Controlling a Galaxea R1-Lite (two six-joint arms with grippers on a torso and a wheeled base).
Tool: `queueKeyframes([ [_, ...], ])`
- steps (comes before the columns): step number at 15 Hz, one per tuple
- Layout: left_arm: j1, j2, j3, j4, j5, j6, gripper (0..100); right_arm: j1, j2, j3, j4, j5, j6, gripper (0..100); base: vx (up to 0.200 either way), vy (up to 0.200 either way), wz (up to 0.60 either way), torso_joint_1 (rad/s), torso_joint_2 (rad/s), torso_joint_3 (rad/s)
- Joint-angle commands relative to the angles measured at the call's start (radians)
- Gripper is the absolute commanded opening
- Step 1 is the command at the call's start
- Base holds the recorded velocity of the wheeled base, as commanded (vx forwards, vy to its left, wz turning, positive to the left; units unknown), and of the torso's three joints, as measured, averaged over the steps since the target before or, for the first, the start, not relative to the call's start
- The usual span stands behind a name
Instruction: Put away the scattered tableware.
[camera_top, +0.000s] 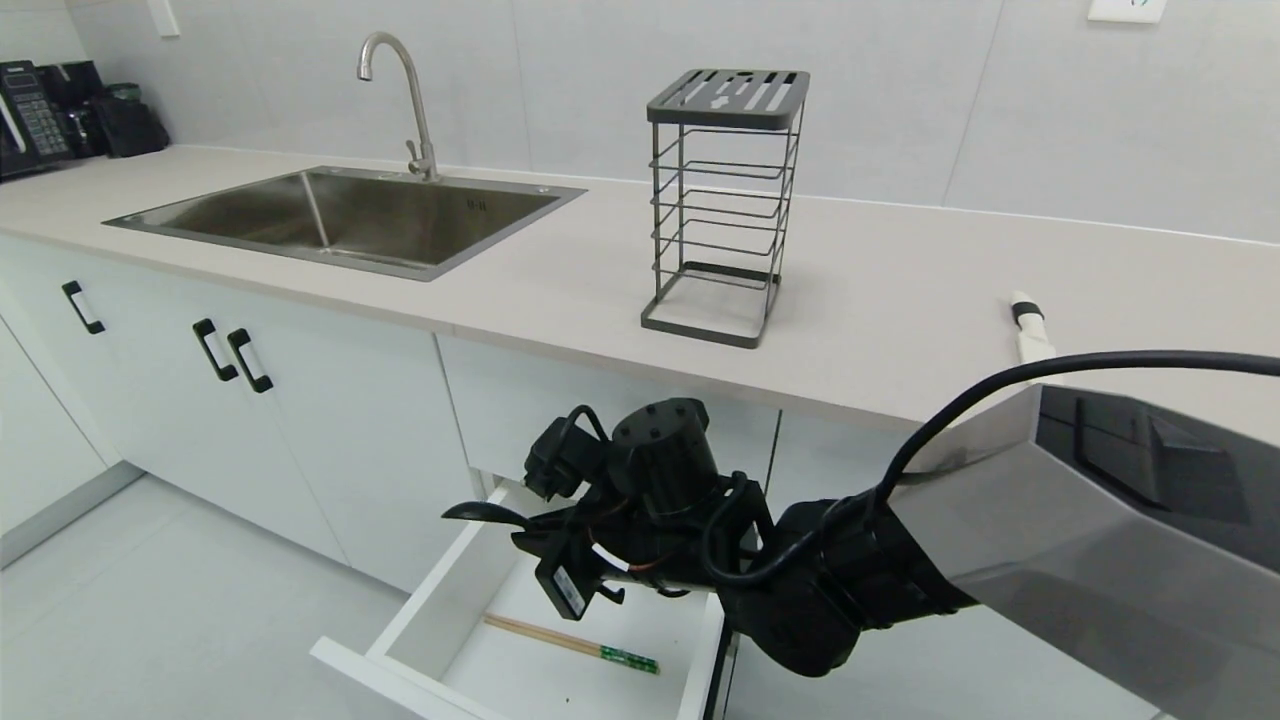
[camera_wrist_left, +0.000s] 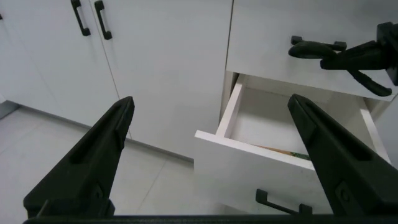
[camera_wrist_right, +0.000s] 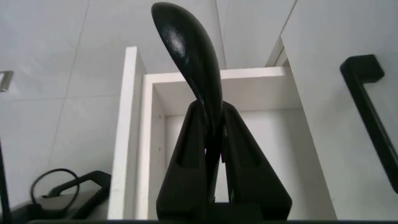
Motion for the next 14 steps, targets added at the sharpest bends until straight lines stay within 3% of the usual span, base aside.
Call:
queueKeyframes([
  [1,0.0,0.001,0.0,-0.001,0.0,0.0,100,-0.002,0.003,-0.001,0.0,0.0,-0.003,0,0.0,0.0,0.0,-0.261,0.38,0.193],
  [3,0.0,0.001,0.0,-0.001,0.0,0.0,100,-0.01,0.023,-0.015,0.003,0.0,-0.066,0,0.0,0.0,0.0,-0.259,0.35,0.134],
  [7,0.0,0.001,0.0,-0.001,0.0,0.0,100,-0.013,0.042,-0.022,0.007,0.0,-0.069,0,0.0,0.0,0.0,-0.248,0.32,0.119],
  [14,0.0,0.001,0.0,-0.001,0.0,0.0,100,-0.024,0.082,-0.056,0.015,0.0,-0.069,0,0.0,0.0,0.0,-0.033,0.17,0.055],
])
